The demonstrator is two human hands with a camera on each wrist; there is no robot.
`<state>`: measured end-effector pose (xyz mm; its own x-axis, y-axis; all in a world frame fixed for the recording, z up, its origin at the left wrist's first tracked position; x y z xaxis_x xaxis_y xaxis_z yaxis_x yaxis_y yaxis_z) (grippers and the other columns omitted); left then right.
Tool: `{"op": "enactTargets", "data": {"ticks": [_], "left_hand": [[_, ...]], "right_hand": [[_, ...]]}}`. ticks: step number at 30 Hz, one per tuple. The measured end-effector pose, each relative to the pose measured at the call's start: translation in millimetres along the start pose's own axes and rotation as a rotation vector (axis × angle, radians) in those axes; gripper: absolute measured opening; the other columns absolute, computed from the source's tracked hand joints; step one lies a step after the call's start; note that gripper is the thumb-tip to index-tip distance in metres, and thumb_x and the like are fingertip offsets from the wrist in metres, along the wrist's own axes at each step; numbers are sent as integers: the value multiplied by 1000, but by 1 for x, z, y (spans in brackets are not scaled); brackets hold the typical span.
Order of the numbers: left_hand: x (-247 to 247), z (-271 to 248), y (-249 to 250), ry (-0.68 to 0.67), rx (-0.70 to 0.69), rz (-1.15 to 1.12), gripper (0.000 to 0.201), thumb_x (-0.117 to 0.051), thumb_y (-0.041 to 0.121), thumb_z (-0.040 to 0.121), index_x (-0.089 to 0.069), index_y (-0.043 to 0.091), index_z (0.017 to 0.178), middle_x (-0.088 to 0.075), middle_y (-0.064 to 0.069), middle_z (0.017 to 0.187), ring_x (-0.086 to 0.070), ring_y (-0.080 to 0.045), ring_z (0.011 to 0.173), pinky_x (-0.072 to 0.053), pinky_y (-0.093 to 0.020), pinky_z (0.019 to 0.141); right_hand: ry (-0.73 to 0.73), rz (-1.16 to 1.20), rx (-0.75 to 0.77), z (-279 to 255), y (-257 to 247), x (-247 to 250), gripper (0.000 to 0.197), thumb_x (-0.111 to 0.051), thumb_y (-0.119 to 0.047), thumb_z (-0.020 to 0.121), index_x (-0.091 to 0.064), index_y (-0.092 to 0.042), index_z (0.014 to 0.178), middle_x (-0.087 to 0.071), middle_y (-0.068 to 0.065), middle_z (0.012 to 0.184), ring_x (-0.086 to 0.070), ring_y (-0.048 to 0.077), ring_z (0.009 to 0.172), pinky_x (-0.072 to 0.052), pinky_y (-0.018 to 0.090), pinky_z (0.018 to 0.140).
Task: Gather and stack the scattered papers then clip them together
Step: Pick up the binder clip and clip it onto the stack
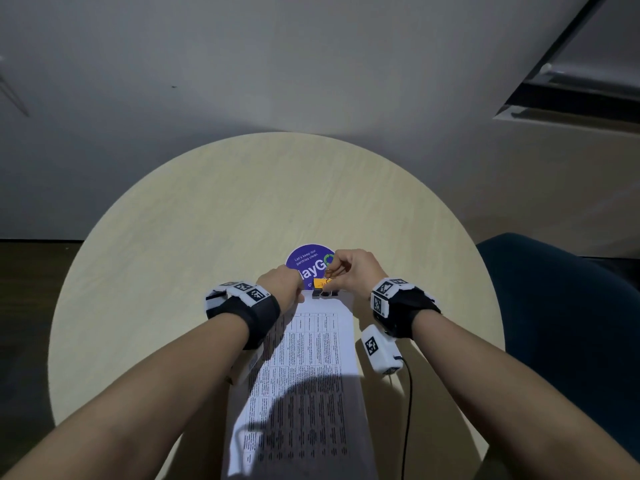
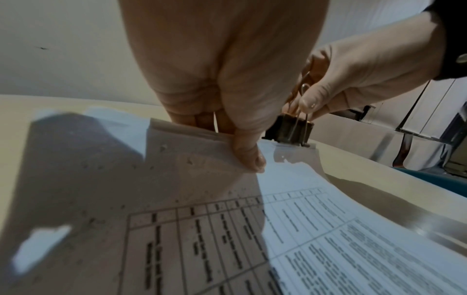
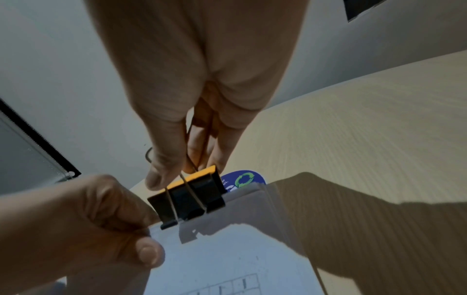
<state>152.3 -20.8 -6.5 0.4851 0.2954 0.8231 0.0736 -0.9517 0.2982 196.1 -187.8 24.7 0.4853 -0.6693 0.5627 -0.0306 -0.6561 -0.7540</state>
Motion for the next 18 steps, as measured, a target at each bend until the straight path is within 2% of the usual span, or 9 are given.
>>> {"op": "enactTargets", "data": {"ticks": [3, 6, 10, 14, 18], "left_hand": [[0, -2, 3, 18, -23, 26, 23, -65, 24, 88, -70, 16, 109, -62, -9, 109, -62, -28, 96, -48, -29, 77], [-2, -3, 4, 45, -35, 50, 21, -62, 25, 90, -70, 16, 107, -63, -9, 109, -60, -27, 91, -43, -28, 72], [-5, -4, 2, 66, -61, 58, 24, -57, 28, 93, -69, 15, 109, -64, -11, 110, -62, -29, 97, -45, -29, 75], [-9, -6, 2, 76, -64, 92, 27, -53, 28, 95, -66, 15, 114, -63, -13, 111, -61, -30, 99, -44, -30, 75], [-10, -7, 2, 66, -70, 111, 21, -53, 25, 94, -65, 17, 109, -64, -12, 110, -61, -30, 98, -40, -29, 71]], "right_hand": [[-33, -63, -13, 1, 1, -4, 39, -88, 3, 58, -55, -19, 60, -68, 8, 75, -63, 14, 67, -53, 21, 64], [-65, -82, -28, 4, 1, -5, 39, -88, 3, 58, -55, -17, 61, -66, 2, 69, -60, 4, 58, -50, 14, 58], [-100, -137, -45, 8, -2, -2, 33, -90, -4, 59, -60, -13, 69, -70, 2, 75, -64, 9, 65, -56, 24, 69], [-119, -139, -83, 9, -2, -3, 33, -90, -4, 59, -62, -12, 74, -67, -5, 69, -63, 7, 64, -56, 24, 70], [-116, -119, -123, 7, 0, -4, 37, -88, -4, 59, -61, -13, 83, -70, -1, 75, -64, 9, 68, -56, 28, 77]]}}
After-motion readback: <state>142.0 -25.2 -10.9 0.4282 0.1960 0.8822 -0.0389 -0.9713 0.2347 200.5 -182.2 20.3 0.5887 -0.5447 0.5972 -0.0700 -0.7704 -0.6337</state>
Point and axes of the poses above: each hand's wrist, its own z-axis towards the middle knuckle, its own x-axis out of the back of the hand, y = z × x, the point moved 1 cm from there along z, towards the middle knuckle
